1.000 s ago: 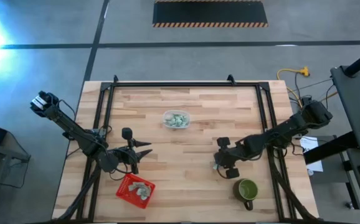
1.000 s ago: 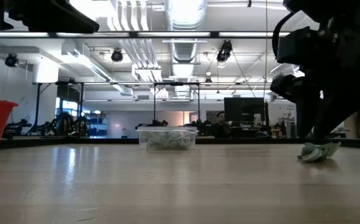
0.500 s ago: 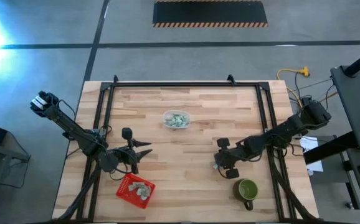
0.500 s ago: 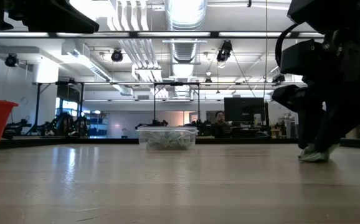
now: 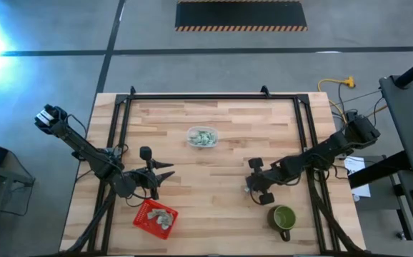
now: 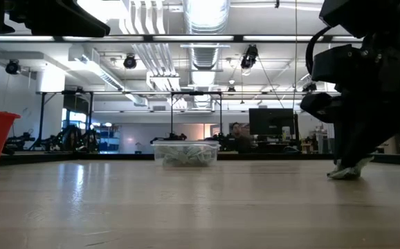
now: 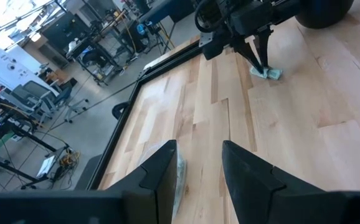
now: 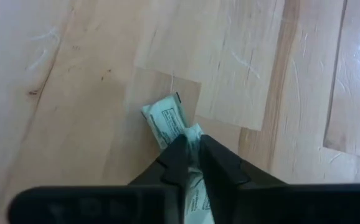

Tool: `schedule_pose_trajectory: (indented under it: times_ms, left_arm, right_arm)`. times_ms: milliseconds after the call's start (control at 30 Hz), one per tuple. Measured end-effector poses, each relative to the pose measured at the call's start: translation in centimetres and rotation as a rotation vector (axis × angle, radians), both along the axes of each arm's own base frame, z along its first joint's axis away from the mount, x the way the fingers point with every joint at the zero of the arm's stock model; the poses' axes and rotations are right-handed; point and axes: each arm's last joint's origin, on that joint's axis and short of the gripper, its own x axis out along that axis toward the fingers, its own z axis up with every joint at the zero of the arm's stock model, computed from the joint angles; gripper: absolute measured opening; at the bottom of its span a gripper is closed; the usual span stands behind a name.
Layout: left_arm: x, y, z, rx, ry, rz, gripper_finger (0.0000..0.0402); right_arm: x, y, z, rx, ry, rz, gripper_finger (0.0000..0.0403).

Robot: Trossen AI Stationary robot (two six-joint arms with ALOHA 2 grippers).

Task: Pick and place items into bin
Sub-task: Put the stevia packet into the transparent bin

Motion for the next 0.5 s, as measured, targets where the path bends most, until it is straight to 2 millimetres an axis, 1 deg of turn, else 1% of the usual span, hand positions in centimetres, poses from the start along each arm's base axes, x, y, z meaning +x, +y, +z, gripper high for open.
schedule_pose_trajectory:
  times_ms: [100,333,433,500]
  left_arm:
    - [0.0,0.0,0.0,0.000,0.000,0.000,0.0111]
    - [0.0,0.0,0.0,0.001,0.000,0.000,0.0111]
    - [0.0,0.0,0.0,0.001,0.000,0.000,0.0111]
    - [0.0,0.0,0.0,0.000,0.000,0.000,0.0111]
  right_arm:
    - [0.0,0.0,0.0,-0.005,0.000,0.006,0.0012]
    - [0.0,-0.1,0.2,-0.011,-0.009,0.021,0.0009]
    - [0.1,-0.1,0.8,-0.041,-0.037,0.034,0.0009]
    - [0.4,-0.1,1.5,-0.063,-0.072,0.051,0.0009]
